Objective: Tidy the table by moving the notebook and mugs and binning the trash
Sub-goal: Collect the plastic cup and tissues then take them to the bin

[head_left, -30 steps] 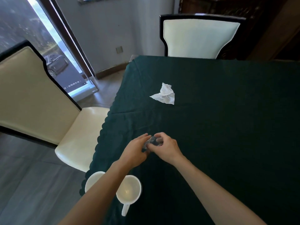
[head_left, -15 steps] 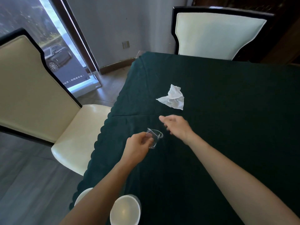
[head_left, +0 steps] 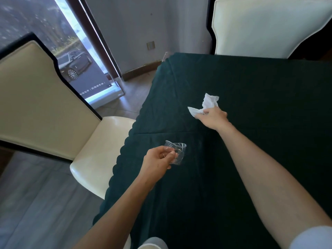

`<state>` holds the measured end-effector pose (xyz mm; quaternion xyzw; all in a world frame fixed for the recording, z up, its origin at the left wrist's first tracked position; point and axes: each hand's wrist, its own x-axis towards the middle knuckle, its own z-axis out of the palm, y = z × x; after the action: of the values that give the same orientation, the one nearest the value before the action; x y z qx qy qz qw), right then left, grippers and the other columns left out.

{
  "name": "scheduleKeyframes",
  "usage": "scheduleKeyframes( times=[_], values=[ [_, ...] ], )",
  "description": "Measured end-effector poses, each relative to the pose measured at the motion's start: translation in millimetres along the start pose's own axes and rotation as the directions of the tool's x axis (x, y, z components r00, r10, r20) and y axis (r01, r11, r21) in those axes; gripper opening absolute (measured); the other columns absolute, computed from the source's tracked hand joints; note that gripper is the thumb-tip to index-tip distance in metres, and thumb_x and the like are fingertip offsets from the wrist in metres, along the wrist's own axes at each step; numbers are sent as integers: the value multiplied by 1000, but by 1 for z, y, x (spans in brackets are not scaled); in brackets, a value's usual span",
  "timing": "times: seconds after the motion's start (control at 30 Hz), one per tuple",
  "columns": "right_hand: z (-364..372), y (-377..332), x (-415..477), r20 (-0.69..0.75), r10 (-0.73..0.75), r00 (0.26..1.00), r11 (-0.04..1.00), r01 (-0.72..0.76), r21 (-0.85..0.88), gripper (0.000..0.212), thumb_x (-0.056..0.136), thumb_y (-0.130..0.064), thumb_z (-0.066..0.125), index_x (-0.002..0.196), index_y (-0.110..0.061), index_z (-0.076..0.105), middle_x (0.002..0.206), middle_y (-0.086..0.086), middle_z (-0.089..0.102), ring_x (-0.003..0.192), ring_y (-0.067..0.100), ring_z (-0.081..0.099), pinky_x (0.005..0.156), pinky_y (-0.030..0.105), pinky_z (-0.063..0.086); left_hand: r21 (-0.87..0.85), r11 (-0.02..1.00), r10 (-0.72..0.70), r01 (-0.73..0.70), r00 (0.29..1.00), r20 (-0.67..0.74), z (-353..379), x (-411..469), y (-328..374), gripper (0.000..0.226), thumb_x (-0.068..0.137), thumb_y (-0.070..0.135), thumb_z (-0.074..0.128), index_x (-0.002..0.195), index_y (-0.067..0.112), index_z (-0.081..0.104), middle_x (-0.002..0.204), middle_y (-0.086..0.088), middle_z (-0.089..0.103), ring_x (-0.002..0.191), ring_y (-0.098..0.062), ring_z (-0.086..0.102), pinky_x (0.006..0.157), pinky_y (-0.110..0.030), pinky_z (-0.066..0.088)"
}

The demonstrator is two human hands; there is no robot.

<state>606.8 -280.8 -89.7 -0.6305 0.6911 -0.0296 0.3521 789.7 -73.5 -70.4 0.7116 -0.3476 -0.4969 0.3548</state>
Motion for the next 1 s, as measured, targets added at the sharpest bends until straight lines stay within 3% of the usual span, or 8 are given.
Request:
scheduleKeyframes(
  times=[0.1,0.17,0.27,0.47,0.63,0.73,0.87,1.0],
  values=[
    [9,2,-8,-113,-57,992,998,56,-10,37,86,-42,60,95,-6,67,103,10,65,100,33,61,76,38,55,-29,999,-18,18,1000,-7,-2,-2,-2,14,97,14,69,108,11,77,97,-4,83,100,-23,78,84,-36,64],
    [12,2,-18,-168,-81,982,994,92,64,31,88,-31,57,79,-3,65,80,8,63,81,30,63,56,30,45,-65,997,-33,32,999,-16,-4,-7,1,11,97,13,69,105,13,77,99,-6,83,100,-23,78,81,-33,63],
    [9,0,-50,-225,-116,967,969,160,188,41,89,-31,59,65,1,64,60,9,60,64,26,58,54,33,41,-107,993,-51,46,998,-39,-6,-19,11,11,99,15,68,99,21,76,103,-11,81,92,-18,76,78,-31,62],
    [-12,-7,-145,-215,-116,970,876,202,438,24,74,-39,83,72,-19,72,72,0,75,65,21,74,61,35,62,-179,982,-89,65,988,-127,-16,-41,32,11,102,15,62,103,16,73,101,-7,71,87,-16,68,78,-32,62],
    [-20,-19,-228,-187,-167,968,721,249,646,19,82,-23,79,101,-24,74,88,3,78,61,18,66,47,29,50,-321,942,-127,100,990,-64,-19,-75,48,14,102,14,60,109,10,72,102,-11,72,90,-22,70,75,-32,63],
    [-22,-26,-275,-274,-232,933,725,354,591,12,88,-27,72,97,-25,79,84,-4,78,70,13,70,61,33,56,-367,929,-49,53,999,19,-18,-107,62,17,101,11,62,112,3,72,104,-19,79,91,-28,77,74,-33,65],
    [-23,-33,-334,-375,-286,882,774,443,452,21,94,-23,69,113,-23,78,101,-14,72,97,1,68,85,18,52,-284,958,71,-39,992,105,-22,-155,76,18,97,14,63,95,-2,72,67,-8,63,60,-16,58,60,-30,53],
    [-20,-31,-390,-507,-281,815,842,463,277,23,96,-16,66,114,-26,78,106,-6,59,104,10,58,92,21,48,-227,969,155,-98,955,251,-27,-201,80,23,95,11,56,98,-8,68,80,-14,64,70,-23,57,58,-25,48]
  ],
)
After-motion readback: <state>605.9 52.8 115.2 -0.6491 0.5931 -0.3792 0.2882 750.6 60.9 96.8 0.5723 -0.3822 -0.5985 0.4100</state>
